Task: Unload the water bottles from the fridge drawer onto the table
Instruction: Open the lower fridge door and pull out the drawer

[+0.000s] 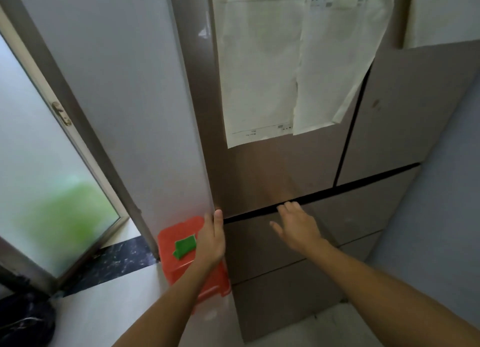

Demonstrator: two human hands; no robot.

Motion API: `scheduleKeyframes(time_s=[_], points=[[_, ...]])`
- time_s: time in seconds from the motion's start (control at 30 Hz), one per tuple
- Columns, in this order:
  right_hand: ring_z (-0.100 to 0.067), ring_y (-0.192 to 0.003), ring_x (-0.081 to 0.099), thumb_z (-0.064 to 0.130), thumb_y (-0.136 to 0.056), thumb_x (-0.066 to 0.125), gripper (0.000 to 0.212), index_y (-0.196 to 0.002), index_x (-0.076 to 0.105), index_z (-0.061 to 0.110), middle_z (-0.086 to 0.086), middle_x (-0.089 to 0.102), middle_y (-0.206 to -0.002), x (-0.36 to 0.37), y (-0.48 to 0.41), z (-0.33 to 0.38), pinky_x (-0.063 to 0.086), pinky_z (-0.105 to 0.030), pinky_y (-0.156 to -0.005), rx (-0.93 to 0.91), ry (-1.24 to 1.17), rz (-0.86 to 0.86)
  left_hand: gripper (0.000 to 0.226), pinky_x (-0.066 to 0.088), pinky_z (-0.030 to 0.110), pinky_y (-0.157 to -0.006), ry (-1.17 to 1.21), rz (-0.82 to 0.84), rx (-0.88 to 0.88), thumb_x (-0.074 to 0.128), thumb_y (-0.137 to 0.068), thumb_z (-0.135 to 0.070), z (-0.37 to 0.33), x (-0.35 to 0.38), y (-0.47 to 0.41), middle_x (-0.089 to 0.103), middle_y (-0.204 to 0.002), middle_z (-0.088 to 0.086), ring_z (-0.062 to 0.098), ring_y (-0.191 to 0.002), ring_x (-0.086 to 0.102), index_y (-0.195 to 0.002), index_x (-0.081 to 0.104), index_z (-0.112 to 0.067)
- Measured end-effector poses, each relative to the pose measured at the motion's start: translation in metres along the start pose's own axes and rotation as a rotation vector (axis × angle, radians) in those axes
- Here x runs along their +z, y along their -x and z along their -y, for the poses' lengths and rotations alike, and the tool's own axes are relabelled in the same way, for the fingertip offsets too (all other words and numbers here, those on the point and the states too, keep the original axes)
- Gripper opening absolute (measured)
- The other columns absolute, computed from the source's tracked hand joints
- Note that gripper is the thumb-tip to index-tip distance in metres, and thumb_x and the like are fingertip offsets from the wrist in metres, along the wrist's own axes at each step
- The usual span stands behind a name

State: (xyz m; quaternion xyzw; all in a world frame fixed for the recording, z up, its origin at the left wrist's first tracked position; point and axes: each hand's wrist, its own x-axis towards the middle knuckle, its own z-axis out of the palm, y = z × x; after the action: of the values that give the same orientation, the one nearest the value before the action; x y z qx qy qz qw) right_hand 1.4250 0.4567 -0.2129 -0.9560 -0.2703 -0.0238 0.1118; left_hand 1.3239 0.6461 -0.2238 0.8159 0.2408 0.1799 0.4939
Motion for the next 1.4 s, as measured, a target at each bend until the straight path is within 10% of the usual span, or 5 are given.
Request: scheduleKeyframes(time_s=[0.33,0.47,0.67,1.17,1.4], points=[[-0.013,-0.109,0.050,0.071,-0.083,0.048,0.067,-0.123,0.060,0.018,0.007,0.055,-0.113,-0.003,0.037,-0.034,0.048,-0.031,-0.081,-0.076,-0.163,-0.043,0.059,0.057,0.052,-0.075,-0.031,0.104,-0.164,0.030,-0.099,-0.051,-0.009,-0.006,0.026,0.067,-0.085,0.023,0.036,-0.077,0.066,-0.086,0.062,-0.003],[-0.011,-0.105,0.055,0.093,-0.069,0.018,0.096,-0.117,0.063,0.023,0.009,0.061,-0.110,-0.017,0.081,-0.052,0.049,-0.032,-0.083,-0.066,-0.262,-0.041,0.052,0.051,0.024,-0.048,0.046,0.187,-0.286,0.037,-0.101,-0.041,-0.033,-0.005,0.075,0.063,-0.062,0.016,0.014,-0.044,0.060,-0.077,0.060,-0.001],[-0.021,-0.104,0.058,0.065,-0.090,0.043,0.072,-0.146,0.027,0.025,0.002,0.063,-0.111,-0.041,0.159,-0.077,0.047,-0.041,-0.089,0.123,-0.522,-0.053,0.058,0.056,0.037,-0.064,0.078,0.439,-0.371,0.044,-0.096,-0.049,-0.053,0.011,0.170,0.067,-0.071,0.020,0.032,-0.062,0.066,-0.089,0.063,0.005],[-0.028,-0.116,0.058,0.079,-0.072,0.056,0.102,-0.148,0.030,0.017,-0.008,0.055,-0.136,-0.114,0.286,-0.213,0.051,-0.040,-0.091,0.413,-0.151,0.026,0.027,0.052,0.031,-0.064,-0.348,0.625,-0.039,0.047,-0.098,-0.035,-0.107,0.127,0.229,0.065,-0.080,0.010,0.021,-0.072,0.062,-0.092,0.058,-0.011],[-0.023,-0.102,0.062,0.064,-0.076,0.060,0.076,-0.137,0.043,0.023,-0.003,0.064,-0.118,-0.142,0.316,-0.291,0.048,-0.032,-0.078,0.507,0.023,0.008,0.025,0.053,0.039,-0.079,-0.480,0.639,0.335,0.052,-0.094,-0.034,-0.172,0.239,0.204,0.064,-0.087,0.006,0.021,-0.081,0.061,-0.093,0.061,-0.011]])
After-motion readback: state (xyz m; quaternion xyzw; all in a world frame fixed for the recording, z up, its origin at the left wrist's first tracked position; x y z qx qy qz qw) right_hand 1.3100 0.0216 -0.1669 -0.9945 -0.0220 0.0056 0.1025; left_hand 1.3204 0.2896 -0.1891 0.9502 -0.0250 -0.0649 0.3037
